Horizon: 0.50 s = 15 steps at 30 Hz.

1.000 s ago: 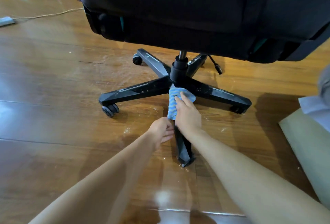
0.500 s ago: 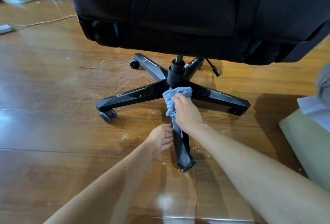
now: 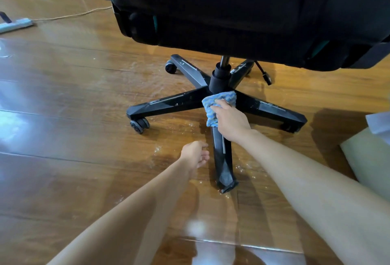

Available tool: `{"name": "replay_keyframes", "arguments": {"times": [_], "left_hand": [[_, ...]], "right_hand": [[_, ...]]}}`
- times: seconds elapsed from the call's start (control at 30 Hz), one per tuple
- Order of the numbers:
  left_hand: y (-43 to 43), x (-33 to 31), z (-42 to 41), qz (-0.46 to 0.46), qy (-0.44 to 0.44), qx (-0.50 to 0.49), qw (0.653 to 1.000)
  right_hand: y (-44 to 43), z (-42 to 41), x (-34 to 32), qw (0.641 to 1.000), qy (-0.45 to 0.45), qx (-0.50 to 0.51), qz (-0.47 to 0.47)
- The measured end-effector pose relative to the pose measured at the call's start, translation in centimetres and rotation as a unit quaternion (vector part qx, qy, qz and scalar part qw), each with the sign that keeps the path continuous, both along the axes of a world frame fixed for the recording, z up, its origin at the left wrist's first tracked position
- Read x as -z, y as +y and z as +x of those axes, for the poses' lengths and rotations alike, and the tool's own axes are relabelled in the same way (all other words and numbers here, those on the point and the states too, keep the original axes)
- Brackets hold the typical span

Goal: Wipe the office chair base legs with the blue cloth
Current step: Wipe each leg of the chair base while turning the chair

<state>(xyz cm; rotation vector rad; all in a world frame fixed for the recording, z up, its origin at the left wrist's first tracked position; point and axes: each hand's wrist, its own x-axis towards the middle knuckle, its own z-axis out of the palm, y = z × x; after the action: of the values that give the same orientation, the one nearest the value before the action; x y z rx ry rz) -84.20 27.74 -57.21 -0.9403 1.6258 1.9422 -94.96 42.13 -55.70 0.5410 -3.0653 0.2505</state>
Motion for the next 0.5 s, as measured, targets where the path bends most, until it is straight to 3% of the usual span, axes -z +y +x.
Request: {"name": "replay_keyframes", "arguments": {"times": [0.27, 0.5], "left_hand": [[1.0, -0.1, 0.3, -0.163, 0.071, 0.017, 0.984], [0.8, -0.1, 1.0, -0.149, 0.072, 0.03, 0.986]], "right_hand": [[1.2, 3.0, -0.2, 0.98, 0.024, -0.154, 0.127], [-4.0, -0.6, -2.9, 0.94, 0.021, -0.126, 0.317]]}}
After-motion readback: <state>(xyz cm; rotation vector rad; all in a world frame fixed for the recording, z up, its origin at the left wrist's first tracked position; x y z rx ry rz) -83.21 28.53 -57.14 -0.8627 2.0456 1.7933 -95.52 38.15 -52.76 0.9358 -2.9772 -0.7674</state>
